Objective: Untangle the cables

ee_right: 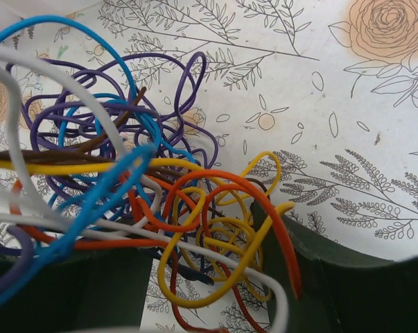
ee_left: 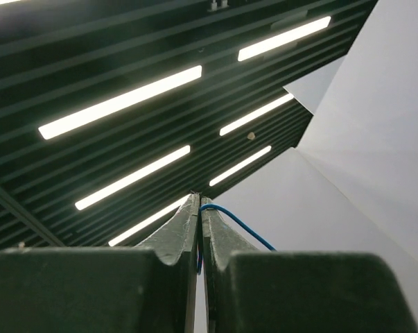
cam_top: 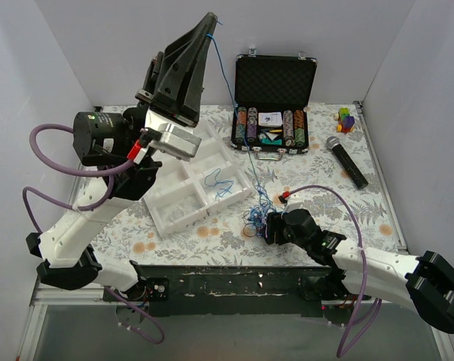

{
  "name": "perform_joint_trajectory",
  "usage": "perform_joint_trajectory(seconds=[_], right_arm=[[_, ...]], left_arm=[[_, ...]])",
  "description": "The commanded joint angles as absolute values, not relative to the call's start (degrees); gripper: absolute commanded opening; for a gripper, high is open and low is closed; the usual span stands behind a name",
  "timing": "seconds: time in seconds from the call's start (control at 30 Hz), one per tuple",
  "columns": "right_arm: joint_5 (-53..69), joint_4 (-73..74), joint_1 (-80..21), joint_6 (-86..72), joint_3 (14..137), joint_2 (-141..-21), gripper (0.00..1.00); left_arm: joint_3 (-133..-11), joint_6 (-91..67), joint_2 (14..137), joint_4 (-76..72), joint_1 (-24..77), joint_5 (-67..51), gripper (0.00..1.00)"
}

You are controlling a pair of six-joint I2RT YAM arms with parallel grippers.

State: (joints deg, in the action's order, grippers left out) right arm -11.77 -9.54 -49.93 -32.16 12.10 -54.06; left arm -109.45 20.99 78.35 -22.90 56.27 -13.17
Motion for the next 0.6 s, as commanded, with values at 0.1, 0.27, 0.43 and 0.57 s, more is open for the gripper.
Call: perform_joint_trajectory(seconds=[0.1, 0.27, 0.43, 0.57], right_arm=[[-14.23, -7.3, -50.01, -34.28, 10.98, -55.11, 0.59], [-15.82, -5.11, -49.92, -35.06, 11.95, -55.28, 0.55], [-16.43, -4.04, -49.92, -35.33, 12.3, -54.41, 0.54], [-16.96, -2.56, -49.92, -34.72, 13.79, -52.04, 0.54]], left_arm=[[-115.22, 25.92, 79.01, -31.28, 56.51, -15.2, 0.0], [-121.1, 33.1, 83.13, -34.88, 56.6, -15.82, 0.0], [-125.6, 38.59, 87.1, -38.94, 56.78, -13.98, 0.0], [-114.57, 34.2, 80.62, -34.63, 56.78, -11.17, 0.0]])
